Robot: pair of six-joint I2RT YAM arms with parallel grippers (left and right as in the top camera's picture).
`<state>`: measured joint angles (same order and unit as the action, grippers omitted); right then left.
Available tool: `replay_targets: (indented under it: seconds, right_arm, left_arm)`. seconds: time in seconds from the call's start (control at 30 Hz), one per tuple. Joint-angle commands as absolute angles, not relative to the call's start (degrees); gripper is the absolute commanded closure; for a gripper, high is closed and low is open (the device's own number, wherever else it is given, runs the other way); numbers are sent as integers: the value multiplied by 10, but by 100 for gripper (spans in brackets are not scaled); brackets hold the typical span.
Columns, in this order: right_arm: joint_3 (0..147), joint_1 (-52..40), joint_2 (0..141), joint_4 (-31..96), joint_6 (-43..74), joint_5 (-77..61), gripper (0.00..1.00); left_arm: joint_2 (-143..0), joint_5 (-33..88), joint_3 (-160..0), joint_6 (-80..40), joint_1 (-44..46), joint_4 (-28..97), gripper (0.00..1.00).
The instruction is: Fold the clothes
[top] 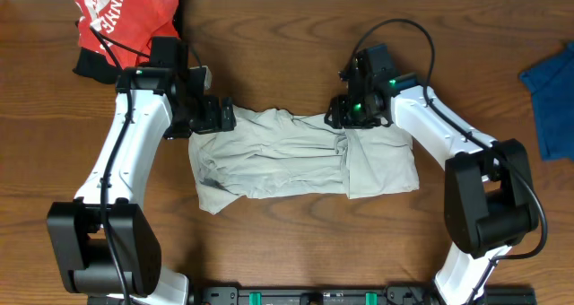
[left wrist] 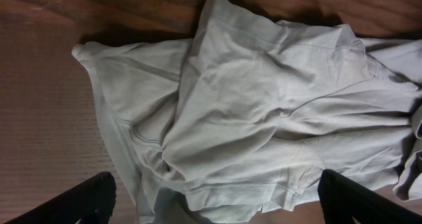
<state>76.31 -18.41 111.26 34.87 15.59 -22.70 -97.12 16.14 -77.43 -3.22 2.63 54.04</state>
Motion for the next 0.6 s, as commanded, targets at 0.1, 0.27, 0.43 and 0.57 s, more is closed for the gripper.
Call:
replay_targets:
  seconds: [0.1, 0.27, 0.43, 0.57]
  right_arm:
    - [785, -142, 1075, 398, 85, -301, 70]
    - [788, -99, 1032, 489, 99, -161, 82]
    - [787, -79, 1015, 550, 74, -156, 98]
    - [768, -84, 1019, 562, 74, -165, 99]
  left_arm:
    - [-966, 161, -771, -37, 26, 544, 2]
    - [-966, 161, -771, -37, 26, 548, 2]
    - [-966, 161, -771, -37, 26, 542, 2]
    - [-966, 161, -771, -37, 26, 539, 2]
